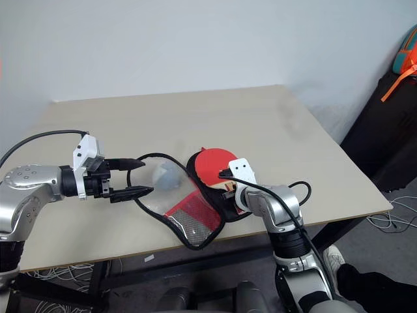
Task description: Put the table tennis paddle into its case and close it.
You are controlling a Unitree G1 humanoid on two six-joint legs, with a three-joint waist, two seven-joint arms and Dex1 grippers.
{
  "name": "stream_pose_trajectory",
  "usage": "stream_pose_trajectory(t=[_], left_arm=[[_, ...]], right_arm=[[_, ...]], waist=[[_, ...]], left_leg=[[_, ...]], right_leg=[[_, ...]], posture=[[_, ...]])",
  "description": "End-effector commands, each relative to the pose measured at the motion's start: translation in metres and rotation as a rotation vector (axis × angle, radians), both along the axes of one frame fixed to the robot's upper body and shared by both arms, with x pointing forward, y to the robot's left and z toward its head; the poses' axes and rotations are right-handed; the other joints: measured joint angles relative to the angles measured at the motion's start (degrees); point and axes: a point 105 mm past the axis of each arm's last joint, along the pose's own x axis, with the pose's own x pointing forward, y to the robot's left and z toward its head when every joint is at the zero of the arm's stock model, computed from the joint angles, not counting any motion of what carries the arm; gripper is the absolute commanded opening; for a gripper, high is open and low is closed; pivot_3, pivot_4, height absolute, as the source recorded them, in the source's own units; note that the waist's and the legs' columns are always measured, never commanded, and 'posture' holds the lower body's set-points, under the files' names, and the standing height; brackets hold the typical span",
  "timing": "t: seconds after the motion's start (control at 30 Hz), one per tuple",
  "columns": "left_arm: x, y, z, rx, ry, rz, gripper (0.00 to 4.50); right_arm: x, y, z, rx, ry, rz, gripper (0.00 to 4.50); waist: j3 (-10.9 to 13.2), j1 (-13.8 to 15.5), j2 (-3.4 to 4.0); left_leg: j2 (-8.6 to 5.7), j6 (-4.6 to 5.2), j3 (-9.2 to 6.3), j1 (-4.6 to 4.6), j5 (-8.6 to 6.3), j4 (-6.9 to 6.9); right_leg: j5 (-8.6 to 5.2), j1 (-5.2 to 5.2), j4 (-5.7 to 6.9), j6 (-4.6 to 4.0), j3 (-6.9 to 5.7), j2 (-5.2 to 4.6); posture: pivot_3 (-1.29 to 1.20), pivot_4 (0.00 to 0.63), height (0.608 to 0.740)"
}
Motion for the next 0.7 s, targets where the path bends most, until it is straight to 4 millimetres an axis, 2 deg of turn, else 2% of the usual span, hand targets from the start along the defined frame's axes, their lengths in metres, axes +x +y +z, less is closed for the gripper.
stream_pose_trajectory(t=[0.03,0.2,0.5,0.7], left_arm=[[0.001,0.001,0.013,-0.005,-0.054,0.003,4.5],[0.001,0.001,0.013,-0.007,-0.05,0.002,4.5],[0.001,0.0,0.013,-0.006,-0.051,0.002,4.5],[0.0,0.0,0.014,-0.007,-0.051,0.003,4.5]], right_arm=[[0.004,0.014,0.028,0.041,-0.122,0.076,1.11],[0.001,0.014,0.032,0.034,-0.13,0.092,1.11],[-0.006,0.0,0.007,-0.031,-0.044,0.059,1.11],[-0.007,-0.004,0.001,-0.045,-0.025,0.048,1.11]], waist=[[0.01,0.0,0.01],[0.01,0.02,0.0],[0.01,0.05,0.0],[0.0,0.42,-0.02]], left_leg=[[0.0,0.0,0.0,0.0,0.0,0.0],[0.0,0.0,0.01,-0.02,0.0,-0.01],[-0.01,0.0,0.0,-0.02,0.0,0.0],[-0.01,0.0,-0.01,-0.01,0.0,0.02]], right_leg=[[0.0,-0.01,0.0,0.0,0.0,0.0],[0.0,-0.02,0.0,0.0,0.01,0.0],[0.0,-0.01,-0.01,0.0,0.0,0.0],[0.0,0.02,-0.01,0.0,-0.02,-0.01]], posture=[[0.0,0.0,0.74],[0.0,0.0,0.74],[0.0,0.0,0.74],[0.0,0.0,0.74]])
